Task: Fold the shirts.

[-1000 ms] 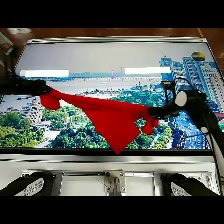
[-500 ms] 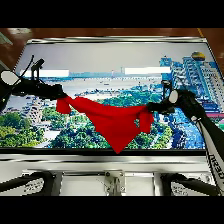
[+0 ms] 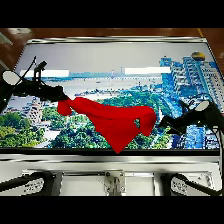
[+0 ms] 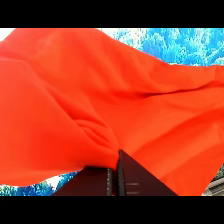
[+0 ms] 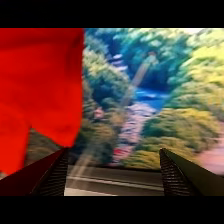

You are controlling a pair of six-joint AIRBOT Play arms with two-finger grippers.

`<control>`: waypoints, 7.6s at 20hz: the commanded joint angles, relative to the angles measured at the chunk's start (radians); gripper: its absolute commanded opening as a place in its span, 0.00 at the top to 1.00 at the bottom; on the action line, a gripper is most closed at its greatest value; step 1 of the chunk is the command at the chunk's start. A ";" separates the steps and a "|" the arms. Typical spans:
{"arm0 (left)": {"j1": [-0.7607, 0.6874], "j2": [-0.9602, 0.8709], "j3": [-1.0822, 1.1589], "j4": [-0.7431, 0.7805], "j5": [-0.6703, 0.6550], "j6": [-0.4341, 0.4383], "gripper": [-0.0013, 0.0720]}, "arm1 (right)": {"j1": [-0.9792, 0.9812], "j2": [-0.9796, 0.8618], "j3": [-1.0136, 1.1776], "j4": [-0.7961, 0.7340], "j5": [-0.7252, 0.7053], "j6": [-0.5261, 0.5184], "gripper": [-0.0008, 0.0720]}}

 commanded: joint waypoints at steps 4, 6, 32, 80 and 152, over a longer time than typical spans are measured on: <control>0.000 0.000 0.000 -0.001 -0.002 -0.003 0.92 | 0.090 -0.002 -0.147 0.206 -0.214 -0.022 0.05; -0.001 0.000 0.000 -0.001 -0.002 -0.003 0.92 | 0.140 -0.027 -0.146 0.214 -0.248 0.001 0.05; 0.076 0.420 0.826 0.179 0.113 0.022 0.92 | 0.064 0.627 0.839 -0.165 0.166 -0.102 0.90; -0.086 -0.146 -0.442 -0.281 0.093 -0.071 0.02 | 0.065 0.007 0.055 0.175 -0.187 -0.004 0.90; 0.192 0.163 0.145 -0.021 0.215 -0.004 0.92 | 0.065 0.257 0.181 -0.163 -0.343 0.157 0.90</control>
